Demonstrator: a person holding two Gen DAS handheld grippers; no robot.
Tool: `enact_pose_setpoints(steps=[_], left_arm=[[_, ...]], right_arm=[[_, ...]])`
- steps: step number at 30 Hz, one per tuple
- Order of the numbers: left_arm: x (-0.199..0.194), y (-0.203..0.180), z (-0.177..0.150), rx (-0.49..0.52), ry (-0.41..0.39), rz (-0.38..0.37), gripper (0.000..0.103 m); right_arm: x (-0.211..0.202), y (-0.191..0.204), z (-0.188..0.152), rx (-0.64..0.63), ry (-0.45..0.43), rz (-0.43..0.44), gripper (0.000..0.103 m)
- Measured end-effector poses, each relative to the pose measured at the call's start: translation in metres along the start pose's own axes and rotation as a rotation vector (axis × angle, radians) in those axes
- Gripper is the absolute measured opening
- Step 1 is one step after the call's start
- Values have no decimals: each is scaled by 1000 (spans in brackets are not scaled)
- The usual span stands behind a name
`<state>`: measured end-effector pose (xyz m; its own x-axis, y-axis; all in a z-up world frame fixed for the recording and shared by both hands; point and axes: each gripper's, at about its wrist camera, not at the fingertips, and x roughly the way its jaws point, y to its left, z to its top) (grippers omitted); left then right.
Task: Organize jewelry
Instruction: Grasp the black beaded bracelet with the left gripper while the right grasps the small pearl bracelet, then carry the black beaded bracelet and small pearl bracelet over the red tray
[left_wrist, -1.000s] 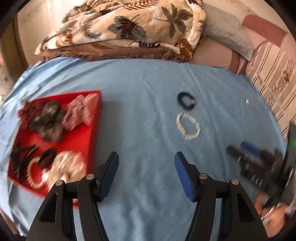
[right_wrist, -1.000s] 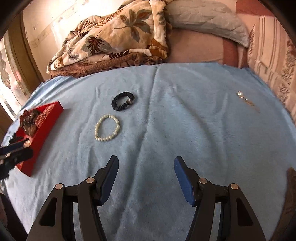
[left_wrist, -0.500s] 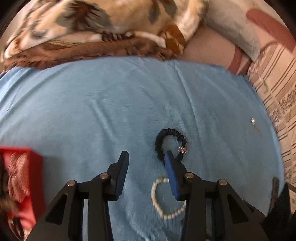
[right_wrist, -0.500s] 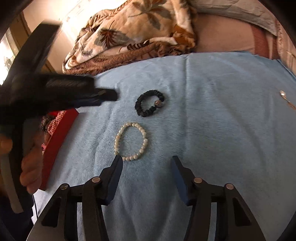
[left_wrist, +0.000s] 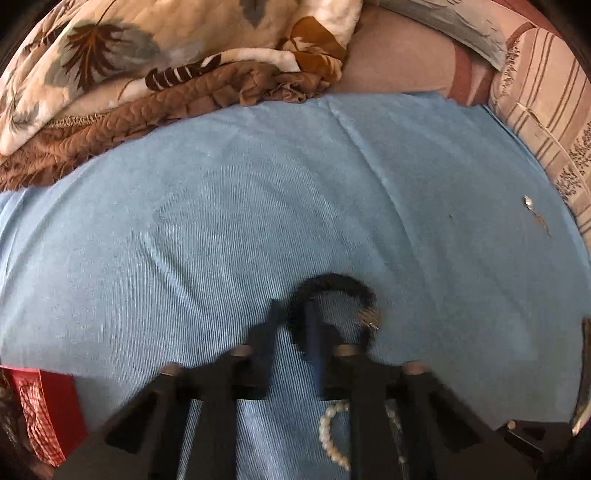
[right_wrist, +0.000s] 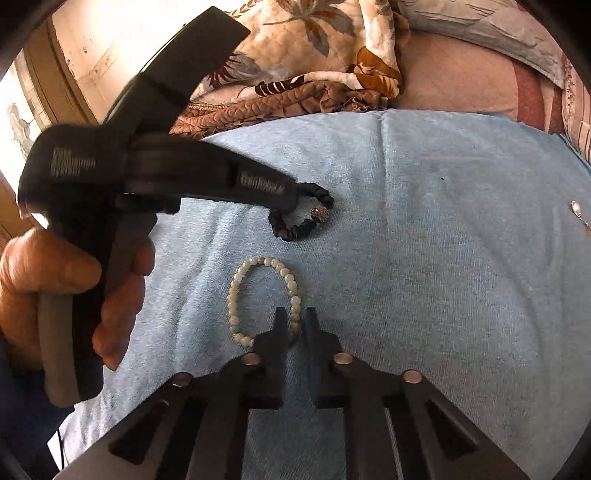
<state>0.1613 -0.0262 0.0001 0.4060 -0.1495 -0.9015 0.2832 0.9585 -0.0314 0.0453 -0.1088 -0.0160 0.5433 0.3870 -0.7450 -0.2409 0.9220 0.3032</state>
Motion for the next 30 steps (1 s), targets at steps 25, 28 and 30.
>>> enact_pose_setpoints(steps=[25, 28, 30], left_arm=[[-94, 15, -177, -115, -21, -153, 9], [-91, 15, -177, -119, -13, -157, 23], [-89, 10, -178, -108, -23, -152, 29]], right_arm=[[-94, -14, -83, 185, -18, -51, 53], [-91, -9, -82, 154, -25, -75, 53], [-85, -4, -82, 130, -17, -93, 53]])
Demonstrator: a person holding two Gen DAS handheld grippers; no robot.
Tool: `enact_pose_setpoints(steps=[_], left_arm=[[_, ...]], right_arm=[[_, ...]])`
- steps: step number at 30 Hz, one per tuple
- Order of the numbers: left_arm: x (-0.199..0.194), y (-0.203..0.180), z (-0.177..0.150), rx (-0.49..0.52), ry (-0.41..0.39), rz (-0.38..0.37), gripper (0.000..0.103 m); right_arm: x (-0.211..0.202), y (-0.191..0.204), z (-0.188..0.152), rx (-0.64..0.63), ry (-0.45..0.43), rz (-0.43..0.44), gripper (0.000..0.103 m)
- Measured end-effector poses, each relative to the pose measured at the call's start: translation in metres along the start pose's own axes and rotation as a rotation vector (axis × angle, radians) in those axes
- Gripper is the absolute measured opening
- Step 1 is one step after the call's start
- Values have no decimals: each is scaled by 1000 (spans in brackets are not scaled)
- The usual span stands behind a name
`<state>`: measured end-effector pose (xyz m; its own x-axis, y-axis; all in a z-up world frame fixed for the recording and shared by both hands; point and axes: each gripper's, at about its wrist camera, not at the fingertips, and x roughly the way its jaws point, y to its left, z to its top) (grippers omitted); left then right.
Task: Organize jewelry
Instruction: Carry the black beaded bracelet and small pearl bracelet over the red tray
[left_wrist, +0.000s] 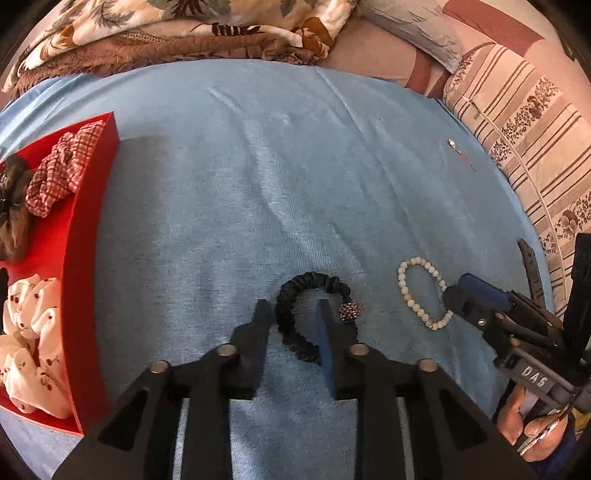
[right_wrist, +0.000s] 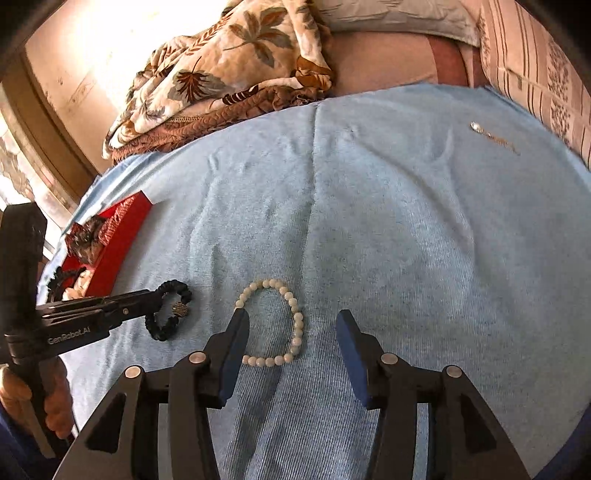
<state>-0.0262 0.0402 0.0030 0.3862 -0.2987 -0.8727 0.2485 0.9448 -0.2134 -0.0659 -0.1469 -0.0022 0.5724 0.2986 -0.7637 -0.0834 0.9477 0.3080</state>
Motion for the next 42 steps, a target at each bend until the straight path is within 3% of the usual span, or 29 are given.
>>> enact_pose_setpoints(steps=[3, 6, 8, 10, 11, 12, 14, 18, 27, 31, 37, 42], left_arm=[[4, -7, -1, 13, -21, 7, 45], [9, -19, -4, 51, -40, 47, 57], [12, -30, -6, 94, -56, 108, 57], [11, -35, -9, 112, -73, 150, 48], [9, -35, -10, 111, -87, 167, 15], [6, -34, -11, 100, -88, 166, 6], [-3, -32, -13, 75, -105, 131, 6], [-37, -38, -21, 101, -185, 157, 6], [-110, -42, -45, 117, -306, 102, 6], [-147, -24, -46, 69, -355, 65, 6], [-183, 15, -50, 15, -397, 99, 6], [-197, 57, -49, -61, -416, 112, 6]], right_arm=[[10, 9, -1, -47, 11, -44, 52], [18, 22, -3, -137, 6, -129, 41], [19, 26, -5, -163, -5, -153, 28], [16, 27, -5, -168, -14, -158, 10], [13, 25, -6, -156, -21, -153, 7], [10, 23, -7, -143, -25, -151, 7], [1, 20, -10, -109, -44, -142, 7], [-22, 17, -10, -67, -113, -137, 7], [-70, 16, -21, 22, -168, -101, 7], [-89, 19, -18, 43, -171, -67, 7], [-114, 46, -4, 7, -193, 0, 7], [-111, 82, 6, -66, -168, 31, 7]])
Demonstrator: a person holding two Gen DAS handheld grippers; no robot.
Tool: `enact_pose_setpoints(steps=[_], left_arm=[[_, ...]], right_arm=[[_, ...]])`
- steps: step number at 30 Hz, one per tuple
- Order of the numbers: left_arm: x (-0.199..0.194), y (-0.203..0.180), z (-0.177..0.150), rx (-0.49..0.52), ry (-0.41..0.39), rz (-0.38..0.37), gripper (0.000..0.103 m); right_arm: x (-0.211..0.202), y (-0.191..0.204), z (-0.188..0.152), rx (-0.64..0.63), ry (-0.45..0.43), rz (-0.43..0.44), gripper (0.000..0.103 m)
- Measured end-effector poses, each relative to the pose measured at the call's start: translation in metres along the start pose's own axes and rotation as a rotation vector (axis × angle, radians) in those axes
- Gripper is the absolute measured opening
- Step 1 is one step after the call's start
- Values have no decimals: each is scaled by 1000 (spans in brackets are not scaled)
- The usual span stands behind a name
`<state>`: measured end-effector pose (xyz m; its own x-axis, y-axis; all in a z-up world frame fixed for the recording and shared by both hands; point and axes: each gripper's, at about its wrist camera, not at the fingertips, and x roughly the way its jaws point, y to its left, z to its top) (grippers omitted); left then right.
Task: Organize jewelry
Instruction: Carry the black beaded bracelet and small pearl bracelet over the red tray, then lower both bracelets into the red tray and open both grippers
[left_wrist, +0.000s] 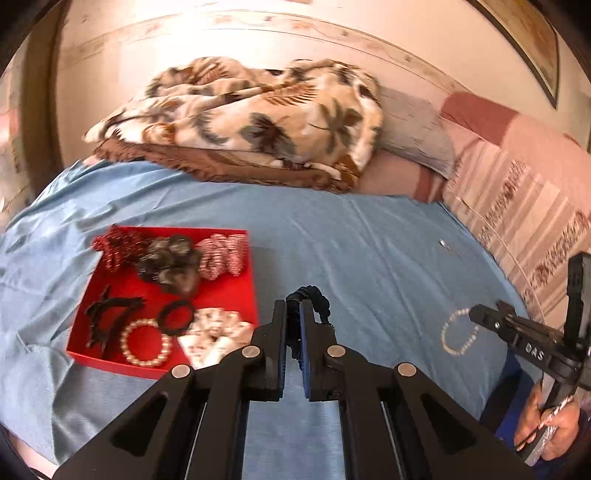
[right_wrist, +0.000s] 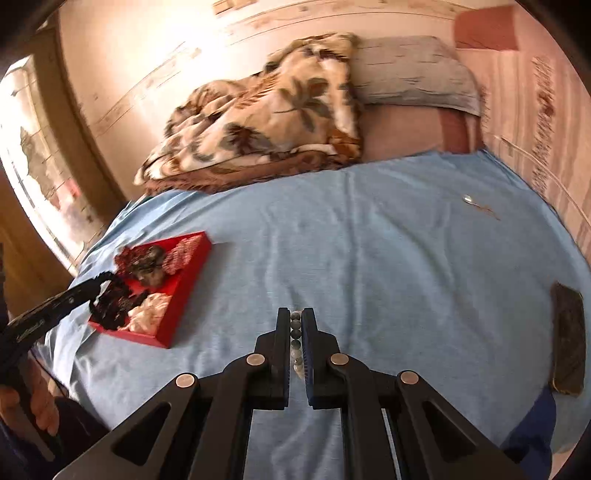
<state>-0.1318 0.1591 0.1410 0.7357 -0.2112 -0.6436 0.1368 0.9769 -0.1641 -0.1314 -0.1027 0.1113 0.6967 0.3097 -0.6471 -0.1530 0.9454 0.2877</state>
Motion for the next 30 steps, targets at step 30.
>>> enact_pose_setpoints(steps=[30], left_arm=[[84, 220, 40, -441, 57, 147, 6]], right_arm=[[180, 202, 69, -155, 225, 197, 7]])
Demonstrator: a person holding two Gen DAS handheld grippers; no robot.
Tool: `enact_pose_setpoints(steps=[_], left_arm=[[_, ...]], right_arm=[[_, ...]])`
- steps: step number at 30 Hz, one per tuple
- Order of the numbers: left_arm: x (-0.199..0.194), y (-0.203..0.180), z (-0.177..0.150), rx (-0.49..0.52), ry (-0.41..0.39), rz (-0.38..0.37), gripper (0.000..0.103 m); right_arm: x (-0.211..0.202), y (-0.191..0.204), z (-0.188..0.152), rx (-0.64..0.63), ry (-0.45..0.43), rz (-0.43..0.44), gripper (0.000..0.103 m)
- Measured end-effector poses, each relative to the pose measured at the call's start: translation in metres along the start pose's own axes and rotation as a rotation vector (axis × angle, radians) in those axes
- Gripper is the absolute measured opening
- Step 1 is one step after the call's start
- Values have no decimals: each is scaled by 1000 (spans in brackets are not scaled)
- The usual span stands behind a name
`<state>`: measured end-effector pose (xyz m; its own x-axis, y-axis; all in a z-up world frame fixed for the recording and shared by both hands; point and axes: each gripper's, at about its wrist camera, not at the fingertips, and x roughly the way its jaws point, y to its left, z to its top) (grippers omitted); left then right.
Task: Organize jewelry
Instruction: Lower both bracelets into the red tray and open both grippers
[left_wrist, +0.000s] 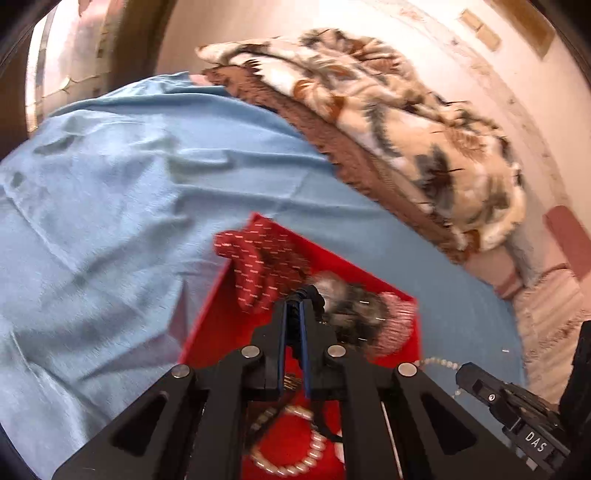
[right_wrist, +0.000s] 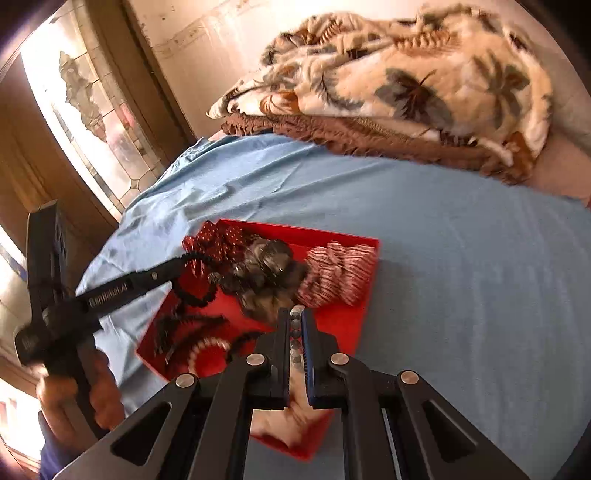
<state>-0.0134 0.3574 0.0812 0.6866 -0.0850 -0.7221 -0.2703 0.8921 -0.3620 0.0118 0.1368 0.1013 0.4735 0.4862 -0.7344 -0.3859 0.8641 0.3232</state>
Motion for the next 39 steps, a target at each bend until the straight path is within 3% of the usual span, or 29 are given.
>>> enact_pose_setpoints(steps=[6, 12, 14, 16, 19, 20, 30, 32, 35, 39], left_arm=[[19, 0, -5, 65, 38, 195, 7], [18, -1, -6, 70, 25, 211, 10], [14, -2, -6, 67, 16, 206, 15], [10, -1, -5, 61, 0, 199, 29], [1, -2, -5, 57, -32, 194, 36], [-1, -3, -5, 60, -43, 194, 36], [-32, -21, -17, 134, -165, 232, 58], [-39, -26, -23, 157, -187, 239, 60], [-52, -35, -36, 187, -223, 244, 67], [-68, -50, -58, 253, -312, 286, 78]], right_arm=[[51, -10, -3, 21, 109, -53, 7], [63, -13, -13, -2, 149, -92, 8], [65, -11, -15, -13, 157, -106, 8], [62, -9, -17, -28, 160, -111, 13], [53, -3, -20, -45, 133, -107, 42], [46, -1, -21, -55, 116, -107, 45], [-16, -24, -46, -14, 36, -127, 47], [-33, -31, -57, -3, 10, -137, 51], [-55, -38, -74, -15, -28, -179, 58], [-85, -49, -105, -73, -95, -297, 61]])
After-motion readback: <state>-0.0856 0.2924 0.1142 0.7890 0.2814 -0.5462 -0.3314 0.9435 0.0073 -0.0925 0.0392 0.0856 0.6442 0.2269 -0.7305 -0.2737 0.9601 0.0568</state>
